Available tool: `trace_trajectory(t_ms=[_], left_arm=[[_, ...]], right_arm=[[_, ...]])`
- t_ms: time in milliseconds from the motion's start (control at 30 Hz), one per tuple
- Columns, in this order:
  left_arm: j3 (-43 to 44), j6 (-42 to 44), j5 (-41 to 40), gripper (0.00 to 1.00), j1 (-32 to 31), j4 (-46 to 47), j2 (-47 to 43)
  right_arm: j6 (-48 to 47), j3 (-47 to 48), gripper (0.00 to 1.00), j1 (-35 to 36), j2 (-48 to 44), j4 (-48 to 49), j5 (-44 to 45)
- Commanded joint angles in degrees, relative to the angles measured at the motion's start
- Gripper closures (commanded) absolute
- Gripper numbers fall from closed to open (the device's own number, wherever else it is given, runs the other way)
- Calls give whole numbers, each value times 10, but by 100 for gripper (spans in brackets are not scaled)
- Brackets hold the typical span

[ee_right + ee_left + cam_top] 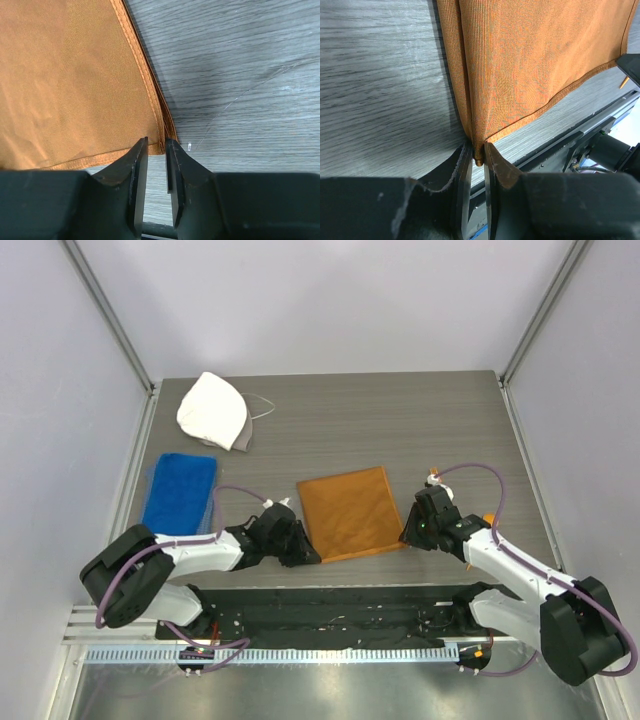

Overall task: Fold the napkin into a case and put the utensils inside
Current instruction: Pick up the top corner of the square-folded napkin from the center of the board.

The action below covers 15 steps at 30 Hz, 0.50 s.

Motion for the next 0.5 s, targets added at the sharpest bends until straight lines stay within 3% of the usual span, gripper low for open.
trace_trajectory(t_ms=[0, 467], left_arm=[[-35, 18, -29, 79, -4, -99, 35], [-41, 15, -28, 78, -4, -93, 36]], right_arm=[[-9, 15, 72, -3, -15, 10, 0], [-13, 29, 72, -2, -35, -11, 14]])
